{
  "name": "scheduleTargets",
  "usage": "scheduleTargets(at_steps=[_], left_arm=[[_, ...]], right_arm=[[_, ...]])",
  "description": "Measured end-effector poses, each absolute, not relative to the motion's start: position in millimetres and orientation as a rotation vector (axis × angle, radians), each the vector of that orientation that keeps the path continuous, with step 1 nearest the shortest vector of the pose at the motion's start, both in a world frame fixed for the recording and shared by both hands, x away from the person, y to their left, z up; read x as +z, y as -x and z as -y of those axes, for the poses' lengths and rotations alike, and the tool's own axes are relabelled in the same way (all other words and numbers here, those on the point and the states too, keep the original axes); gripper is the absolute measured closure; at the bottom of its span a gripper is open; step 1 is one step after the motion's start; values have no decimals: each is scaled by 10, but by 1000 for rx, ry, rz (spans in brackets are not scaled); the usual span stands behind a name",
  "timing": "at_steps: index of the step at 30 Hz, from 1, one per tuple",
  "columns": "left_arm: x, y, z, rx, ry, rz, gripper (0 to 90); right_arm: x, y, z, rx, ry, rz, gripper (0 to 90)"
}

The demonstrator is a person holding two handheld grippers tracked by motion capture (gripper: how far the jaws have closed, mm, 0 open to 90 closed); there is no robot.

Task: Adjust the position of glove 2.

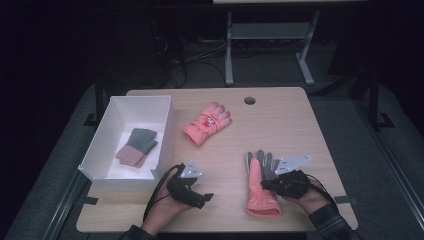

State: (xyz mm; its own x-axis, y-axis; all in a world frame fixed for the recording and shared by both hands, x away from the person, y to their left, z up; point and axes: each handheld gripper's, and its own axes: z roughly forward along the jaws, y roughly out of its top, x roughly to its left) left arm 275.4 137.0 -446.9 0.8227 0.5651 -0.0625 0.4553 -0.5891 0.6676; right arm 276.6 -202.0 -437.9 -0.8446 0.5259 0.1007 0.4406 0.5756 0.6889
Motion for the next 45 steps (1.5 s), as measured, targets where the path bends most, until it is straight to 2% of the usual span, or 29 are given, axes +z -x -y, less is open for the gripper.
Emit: scheduleTargets(at_steps=[6,9,19,29,45], left_arm=[[-4462,-2758,-1392,208,-2298,-748,138],[-4465,-2762,-1392,205,-2296,-752,138],[-4473,-2763,-1386,205,-2297,-758,138],[-4483,-2769,-1378,193,-2311,-759,138],[-4482,-2772,-1377,201,-2314,-748,138]], right_arm=[[-4239,-2702,2218,1202,-862,-2610,900],[-4309,-2595,2352,1172,-888,-2616,900],[-4437,-2381,2425,1108,-895,-2667,900],[-4444,-2381,2282,1105,-842,-2701,900],[-4424,-2540,1800,1156,-730,-2755,900]])
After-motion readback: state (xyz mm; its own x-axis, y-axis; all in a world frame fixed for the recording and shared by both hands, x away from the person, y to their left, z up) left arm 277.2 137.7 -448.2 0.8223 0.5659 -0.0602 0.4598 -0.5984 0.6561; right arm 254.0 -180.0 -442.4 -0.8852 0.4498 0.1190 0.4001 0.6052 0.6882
